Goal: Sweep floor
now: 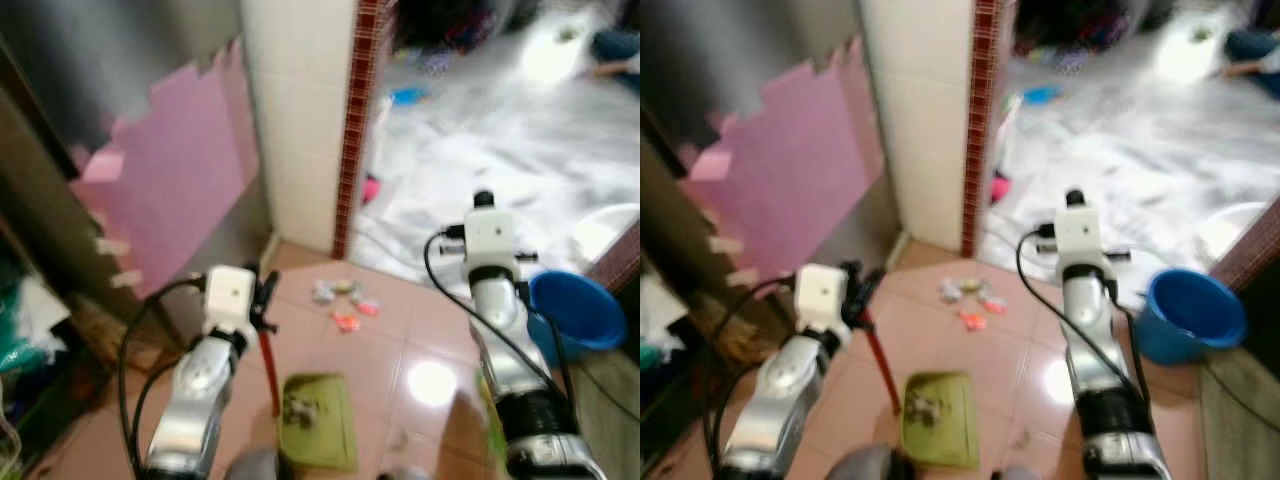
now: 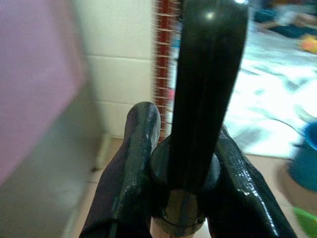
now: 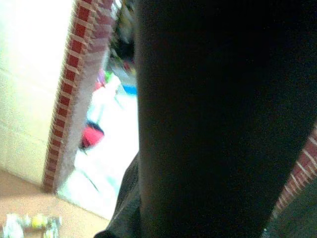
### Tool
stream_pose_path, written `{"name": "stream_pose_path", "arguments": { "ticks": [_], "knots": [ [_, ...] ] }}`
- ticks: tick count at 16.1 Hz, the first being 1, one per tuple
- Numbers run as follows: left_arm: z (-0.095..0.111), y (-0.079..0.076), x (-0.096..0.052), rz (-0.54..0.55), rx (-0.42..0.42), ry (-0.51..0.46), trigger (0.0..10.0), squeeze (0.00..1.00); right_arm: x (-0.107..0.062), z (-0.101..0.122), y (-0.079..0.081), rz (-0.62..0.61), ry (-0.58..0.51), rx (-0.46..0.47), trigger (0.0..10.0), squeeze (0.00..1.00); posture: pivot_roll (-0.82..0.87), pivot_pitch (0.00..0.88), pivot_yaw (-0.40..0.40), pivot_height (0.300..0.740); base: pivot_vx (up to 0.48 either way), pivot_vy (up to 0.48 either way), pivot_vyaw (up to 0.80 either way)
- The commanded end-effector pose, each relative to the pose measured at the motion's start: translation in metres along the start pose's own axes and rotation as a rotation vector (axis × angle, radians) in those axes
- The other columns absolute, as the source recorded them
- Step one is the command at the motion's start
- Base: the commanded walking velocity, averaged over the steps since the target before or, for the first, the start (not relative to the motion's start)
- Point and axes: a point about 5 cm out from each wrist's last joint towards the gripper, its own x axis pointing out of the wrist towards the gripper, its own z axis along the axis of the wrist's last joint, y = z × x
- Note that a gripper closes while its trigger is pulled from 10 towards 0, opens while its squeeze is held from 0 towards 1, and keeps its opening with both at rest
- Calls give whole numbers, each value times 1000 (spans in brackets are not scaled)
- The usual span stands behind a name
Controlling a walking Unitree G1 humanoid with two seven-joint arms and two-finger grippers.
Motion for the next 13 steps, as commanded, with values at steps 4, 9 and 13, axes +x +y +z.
{"name": "stream_pose_path", "arguments": {
  "ticks": [4,9,13],
  "knots": [
    [-3,-11,11,-73,4,30,10000,0,3,-3,2,7,54,78,10000,0,12,0,-3,740,0,0,0],
    [-3,-9,17,-70,7,35,10000,0,3,-2,13,37,77,135,10000,0,14,0,-1,740,0,0,0],
    [-10,-8,22,-51,-1,68,10000,0,5,15,33,137,59,401,10000,0,13,0,-3,740,0,0,0]
  ]
}}
